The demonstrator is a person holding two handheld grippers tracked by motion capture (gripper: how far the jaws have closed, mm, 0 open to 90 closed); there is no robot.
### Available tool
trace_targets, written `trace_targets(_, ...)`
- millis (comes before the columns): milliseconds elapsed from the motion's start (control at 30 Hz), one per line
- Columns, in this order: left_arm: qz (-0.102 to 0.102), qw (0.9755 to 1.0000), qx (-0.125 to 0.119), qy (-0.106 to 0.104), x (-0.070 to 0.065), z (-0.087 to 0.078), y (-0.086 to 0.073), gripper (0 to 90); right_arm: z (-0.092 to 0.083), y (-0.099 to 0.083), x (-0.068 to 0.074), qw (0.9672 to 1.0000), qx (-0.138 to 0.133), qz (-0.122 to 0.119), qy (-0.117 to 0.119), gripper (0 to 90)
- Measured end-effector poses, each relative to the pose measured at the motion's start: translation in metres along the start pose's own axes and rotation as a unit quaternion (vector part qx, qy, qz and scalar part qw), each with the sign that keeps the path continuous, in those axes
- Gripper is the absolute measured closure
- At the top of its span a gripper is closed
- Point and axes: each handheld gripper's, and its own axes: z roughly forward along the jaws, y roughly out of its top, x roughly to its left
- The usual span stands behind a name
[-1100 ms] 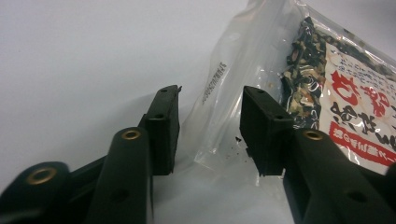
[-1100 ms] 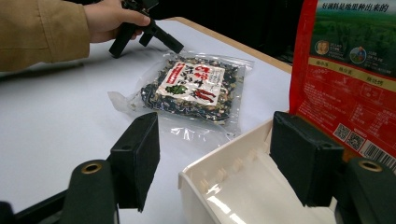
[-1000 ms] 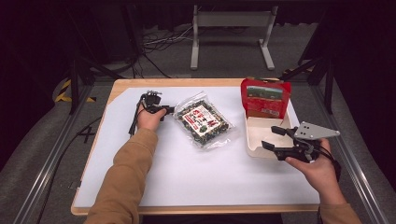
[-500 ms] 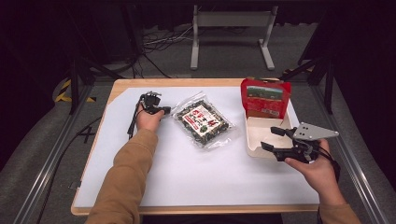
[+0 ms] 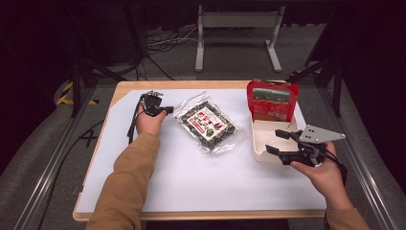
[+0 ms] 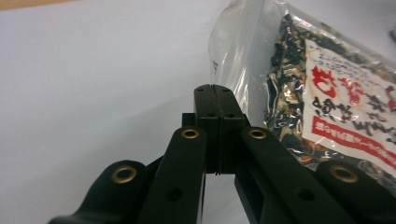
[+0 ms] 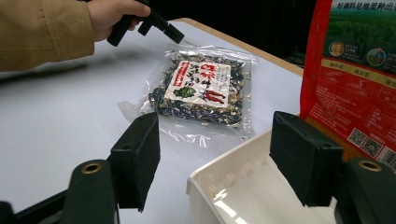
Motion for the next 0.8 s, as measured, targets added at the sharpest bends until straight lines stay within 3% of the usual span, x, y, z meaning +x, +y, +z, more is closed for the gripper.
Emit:
trace_targets(367, 0.029, 0.9974, -0.057, -0.035, -0.02, -0.039, 0.013, 90.0, 0.003, 0.002, 0.0, 1.0, -0.002, 0.002, 0.004, 33.9)
trace_targets(600, 0.057, 0.9933, -0.087, -0.05, -0.038, -0.063, 0.02, 90.0, 0.004, 0.004, 0.001, 1.0, -0.003, 0.0, 0.008, 34.4)
trace_targets(700, 0.06, 0.9922, -0.092, -0.058, -0.042, -0.069, 0.022, 90.0, 0.003, 0.005, 0.001, 1.0, -0.005, 0.001, 0.008, 34.4)
trace_targets(800, 0.083, 0.9886, -0.11, -0.06, -0.052, -0.081, 0.023, 90.0, 0.002, 0.006, 0.001, 0.9999, -0.01, -0.002, 0.007, 34.4)
